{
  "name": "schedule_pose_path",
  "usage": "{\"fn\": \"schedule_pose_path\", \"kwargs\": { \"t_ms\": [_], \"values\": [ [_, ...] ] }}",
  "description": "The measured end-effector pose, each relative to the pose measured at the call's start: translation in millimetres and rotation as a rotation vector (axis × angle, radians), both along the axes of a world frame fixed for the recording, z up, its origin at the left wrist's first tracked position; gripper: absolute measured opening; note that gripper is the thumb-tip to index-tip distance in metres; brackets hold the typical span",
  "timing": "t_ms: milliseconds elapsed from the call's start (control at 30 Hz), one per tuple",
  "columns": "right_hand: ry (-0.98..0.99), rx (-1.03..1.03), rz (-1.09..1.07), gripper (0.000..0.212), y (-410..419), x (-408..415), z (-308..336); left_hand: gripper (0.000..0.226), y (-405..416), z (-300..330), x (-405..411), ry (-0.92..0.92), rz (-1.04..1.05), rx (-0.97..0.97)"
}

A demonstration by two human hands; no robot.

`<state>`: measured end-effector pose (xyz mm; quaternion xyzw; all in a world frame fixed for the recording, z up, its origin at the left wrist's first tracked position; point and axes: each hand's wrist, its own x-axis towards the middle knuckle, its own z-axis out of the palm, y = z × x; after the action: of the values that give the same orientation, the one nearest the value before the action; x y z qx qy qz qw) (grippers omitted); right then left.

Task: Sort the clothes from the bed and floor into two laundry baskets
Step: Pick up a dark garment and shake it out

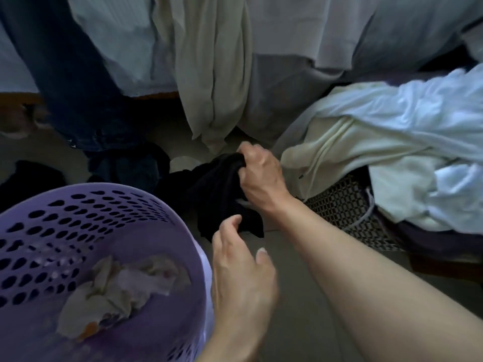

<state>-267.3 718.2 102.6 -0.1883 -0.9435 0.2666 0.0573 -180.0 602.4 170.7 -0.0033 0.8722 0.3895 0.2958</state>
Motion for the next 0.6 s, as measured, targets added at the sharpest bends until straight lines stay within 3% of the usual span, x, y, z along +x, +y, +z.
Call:
{"fn": "schedule_pose_path", "kwargs": {
  "t_ms": [300,400,600],
  "values": [
    [0.017,0.04,0.059,0.013,-0.9,-26.0,151.4,0.061,-5.7,96.9,-48.2,0.079,0.091,-0.001],
    [0.025,0.012,0.059,0.037,-9.2,-27.5,207.9,0.067,-4.7,138.0,-66.8,0.117,0.096,0.039],
    [-0.003,-0.004,0.166,0.04,-27.6,-30.0,326.6,0.086,-11.9,229.2,-98.2,0.206,0.161,0.103]
  ]
}}
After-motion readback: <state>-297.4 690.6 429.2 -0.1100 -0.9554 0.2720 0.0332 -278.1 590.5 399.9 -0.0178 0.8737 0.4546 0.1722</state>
